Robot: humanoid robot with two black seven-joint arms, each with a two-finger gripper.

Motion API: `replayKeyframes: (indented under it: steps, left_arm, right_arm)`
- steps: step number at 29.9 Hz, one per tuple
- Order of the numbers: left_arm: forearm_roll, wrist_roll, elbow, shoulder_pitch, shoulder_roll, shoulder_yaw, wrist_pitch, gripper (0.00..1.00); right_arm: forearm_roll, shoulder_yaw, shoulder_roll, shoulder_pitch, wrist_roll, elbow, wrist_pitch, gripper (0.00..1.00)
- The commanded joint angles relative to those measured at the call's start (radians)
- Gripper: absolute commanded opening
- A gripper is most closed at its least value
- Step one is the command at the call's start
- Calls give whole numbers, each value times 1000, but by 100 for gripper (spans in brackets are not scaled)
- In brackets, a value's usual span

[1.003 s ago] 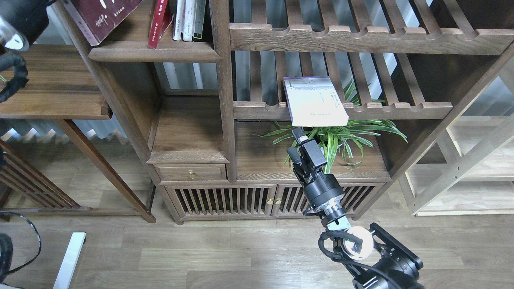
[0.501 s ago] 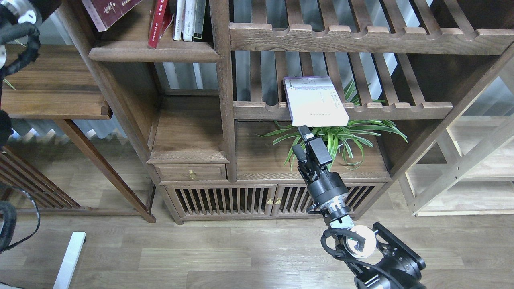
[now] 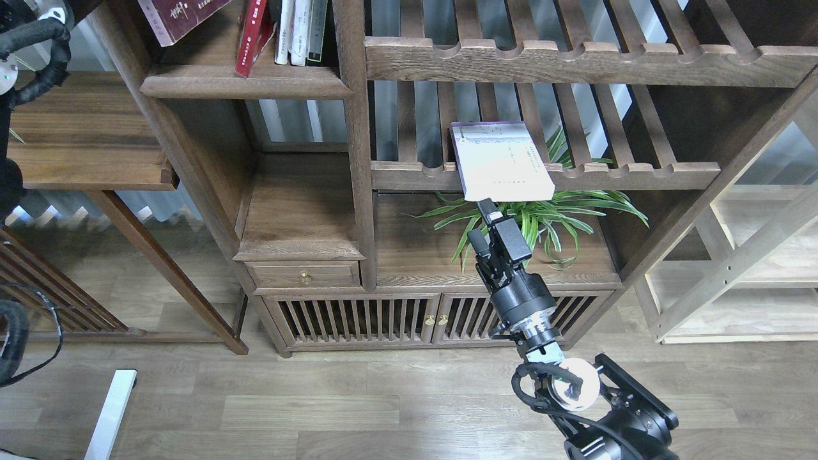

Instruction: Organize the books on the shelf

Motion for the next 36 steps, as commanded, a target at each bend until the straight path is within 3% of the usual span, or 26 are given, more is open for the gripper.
replayKeyframes:
  steps: [1,13,36]
  left_arm:
    - [-3,0,32,-23,-5,23,-1,4]
    - [-34,0,124,-112,-21,98,-1,4]
    - [-43,0,177,-111,-42,129,-1,5]
  right_arm:
    - [1,1,0,1,0,-1,0,99]
    - [3,9,0,-2,0,1,0,99]
    - [12,19,0,-22,0,3,0,99]
